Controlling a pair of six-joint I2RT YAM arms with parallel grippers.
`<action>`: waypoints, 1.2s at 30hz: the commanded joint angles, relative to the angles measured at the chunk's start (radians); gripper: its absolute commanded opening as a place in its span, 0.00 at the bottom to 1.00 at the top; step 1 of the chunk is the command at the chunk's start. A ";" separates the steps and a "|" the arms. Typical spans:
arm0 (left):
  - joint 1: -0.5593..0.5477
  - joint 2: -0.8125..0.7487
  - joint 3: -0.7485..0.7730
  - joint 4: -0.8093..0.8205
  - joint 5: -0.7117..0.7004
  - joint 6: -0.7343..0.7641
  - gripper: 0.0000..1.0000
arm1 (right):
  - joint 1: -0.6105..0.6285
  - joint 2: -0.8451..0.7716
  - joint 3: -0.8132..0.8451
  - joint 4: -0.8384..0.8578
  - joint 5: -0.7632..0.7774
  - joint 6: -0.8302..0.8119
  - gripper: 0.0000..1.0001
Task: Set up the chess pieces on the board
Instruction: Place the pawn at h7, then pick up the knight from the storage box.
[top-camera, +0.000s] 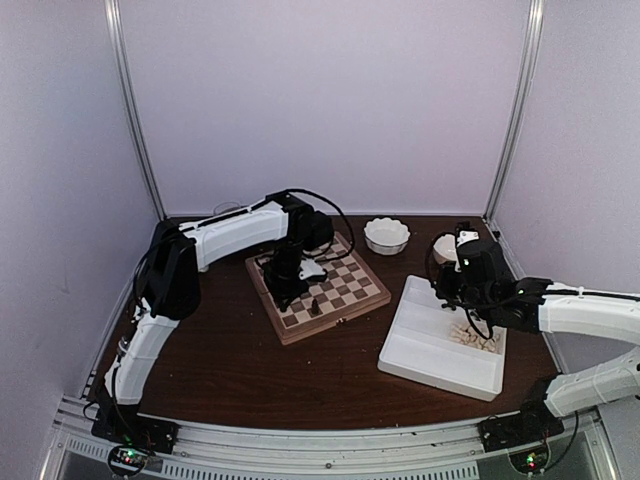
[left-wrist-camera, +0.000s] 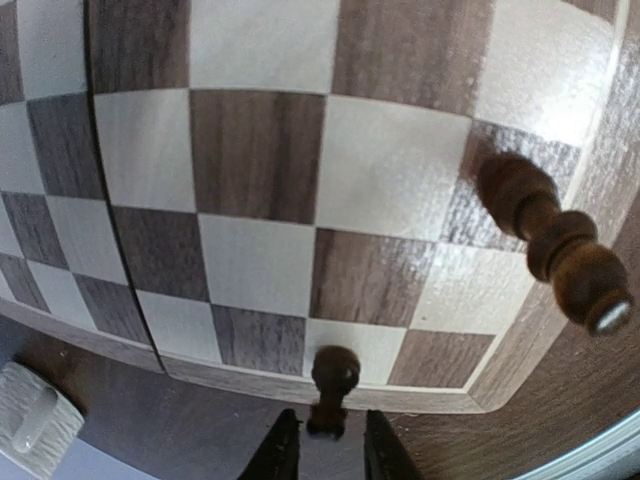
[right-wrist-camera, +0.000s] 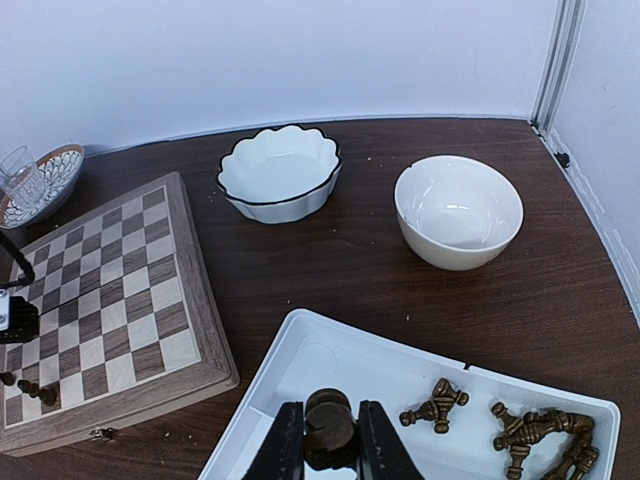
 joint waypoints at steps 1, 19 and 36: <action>0.005 0.010 0.041 -0.032 0.013 -0.005 0.33 | -0.004 -0.008 -0.002 0.019 0.029 -0.006 0.00; 0.003 -0.355 -0.182 0.192 0.022 -0.075 0.61 | -0.004 -0.024 -0.008 0.041 -0.033 -0.027 0.00; -0.052 -1.114 -1.265 1.394 0.262 -0.097 0.97 | -0.003 -0.102 -0.064 0.314 -0.672 -0.005 0.00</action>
